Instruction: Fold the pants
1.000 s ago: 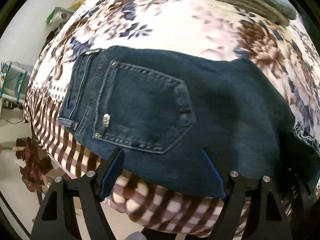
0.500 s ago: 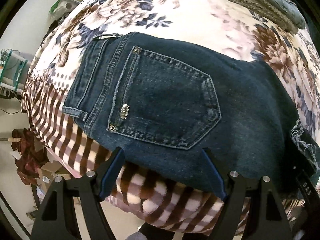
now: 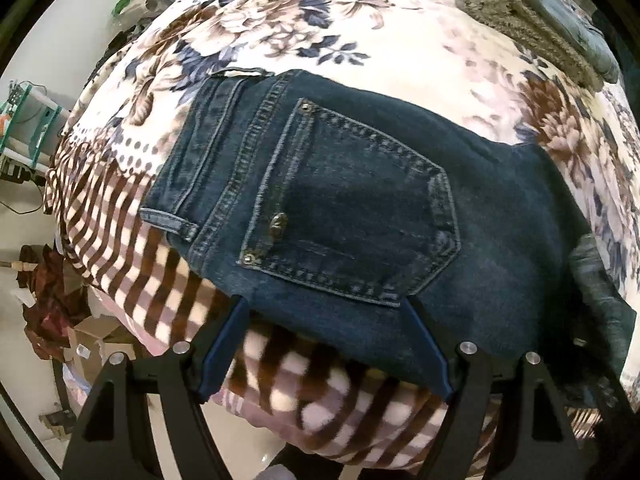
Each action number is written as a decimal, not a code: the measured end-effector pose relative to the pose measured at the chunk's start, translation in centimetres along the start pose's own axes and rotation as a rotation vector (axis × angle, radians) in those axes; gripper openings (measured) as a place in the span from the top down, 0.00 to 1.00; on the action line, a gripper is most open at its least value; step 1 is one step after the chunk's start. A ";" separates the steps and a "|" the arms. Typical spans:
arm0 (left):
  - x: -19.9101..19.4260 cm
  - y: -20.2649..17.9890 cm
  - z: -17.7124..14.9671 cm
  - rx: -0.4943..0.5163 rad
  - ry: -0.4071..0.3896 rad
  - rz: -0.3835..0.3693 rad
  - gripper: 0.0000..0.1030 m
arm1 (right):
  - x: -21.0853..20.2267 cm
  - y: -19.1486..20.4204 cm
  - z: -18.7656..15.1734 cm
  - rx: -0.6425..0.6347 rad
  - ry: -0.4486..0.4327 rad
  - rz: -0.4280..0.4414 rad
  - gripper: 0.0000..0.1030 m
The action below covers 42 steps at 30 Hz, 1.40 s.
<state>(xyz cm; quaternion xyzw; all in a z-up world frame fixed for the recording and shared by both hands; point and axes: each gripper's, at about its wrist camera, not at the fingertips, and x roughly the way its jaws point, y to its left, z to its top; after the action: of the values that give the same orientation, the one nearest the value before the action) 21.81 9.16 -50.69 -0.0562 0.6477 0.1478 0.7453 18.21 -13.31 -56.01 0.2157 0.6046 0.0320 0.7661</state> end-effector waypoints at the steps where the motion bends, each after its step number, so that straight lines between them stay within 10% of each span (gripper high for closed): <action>1: -0.1 0.2 0.0 -0.005 -0.001 0.000 0.25 | 0.4 -0.1 0.1 0.020 0.025 0.043 0.49; 6: -0.8 1.5 -0.1 -0.016 -0.021 0.005 0.25 | -2.8 -2.5 0.9 0.194 0.000 0.293 0.34; 18: -0.7 5.3 -0.6 -0.094 -0.071 0.115 0.25 | 2.1 0.5 1.0 0.043 0.136 -0.028 0.28; 19: -0.6 5.8 -0.7 -0.104 -0.065 0.115 0.25 | 2.6 0.8 1.0 0.039 0.124 -0.047 0.30; 22: -0.5 6.9 -0.7 -0.127 -0.061 0.115 0.25 | 3.2 1.0 0.8 0.066 0.080 -0.175 0.90; 30: -0.7 10.3 -0.8 -0.214 -0.072 0.088 0.25 | 2.1 3.5 0.8 0.076 0.030 -0.167 0.91; 34: 0.2 11.8 -0.4 -0.297 -0.038 -0.051 0.25 | 3.7 2.2 1.8 0.090 0.117 -0.083 0.81; 37: 1.4 13.5 -0.2 -0.450 -0.035 -0.266 0.25 | 2.7 0.5 2.1 0.120 0.149 0.056 0.43; 42: 5.5 15.1 -0.1 -0.658 -0.005 -0.469 0.29 | 0.0 -3.0 1.5 0.184 0.119 0.052 0.39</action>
<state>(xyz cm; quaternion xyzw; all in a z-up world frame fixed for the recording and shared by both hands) 17.90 24.28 -54.53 -0.4375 0.5336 0.1734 0.7027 18.99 -16.46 -56.89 0.2986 0.6435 0.0092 0.7047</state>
